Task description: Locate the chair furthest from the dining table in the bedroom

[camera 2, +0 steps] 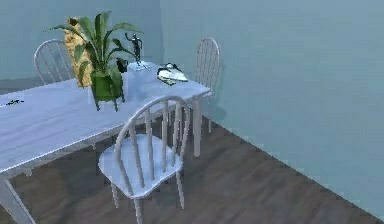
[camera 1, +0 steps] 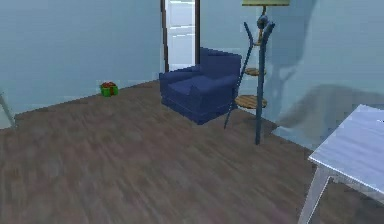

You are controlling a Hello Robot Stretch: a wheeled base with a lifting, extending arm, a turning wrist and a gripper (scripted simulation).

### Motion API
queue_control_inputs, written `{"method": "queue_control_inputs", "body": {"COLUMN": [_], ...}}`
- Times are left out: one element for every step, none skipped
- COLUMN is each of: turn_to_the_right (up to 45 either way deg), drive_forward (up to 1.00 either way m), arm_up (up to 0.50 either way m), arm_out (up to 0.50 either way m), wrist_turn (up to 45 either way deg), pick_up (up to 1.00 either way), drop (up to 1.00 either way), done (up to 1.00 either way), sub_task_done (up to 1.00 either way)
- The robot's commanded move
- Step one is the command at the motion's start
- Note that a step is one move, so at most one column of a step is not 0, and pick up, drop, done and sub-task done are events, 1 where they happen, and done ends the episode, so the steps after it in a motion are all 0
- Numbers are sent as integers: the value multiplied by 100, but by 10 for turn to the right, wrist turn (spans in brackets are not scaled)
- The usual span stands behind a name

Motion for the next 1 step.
{"method": "queue_control_inputs", "body": {"turn_to_the_right": [0], "drive_forward": [100], "arm_up": [0], "arm_out": [0], "wrist_turn": [0], "pick_up": [0], "drop": [0], "done": [0], "sub_task_done": [0]}}
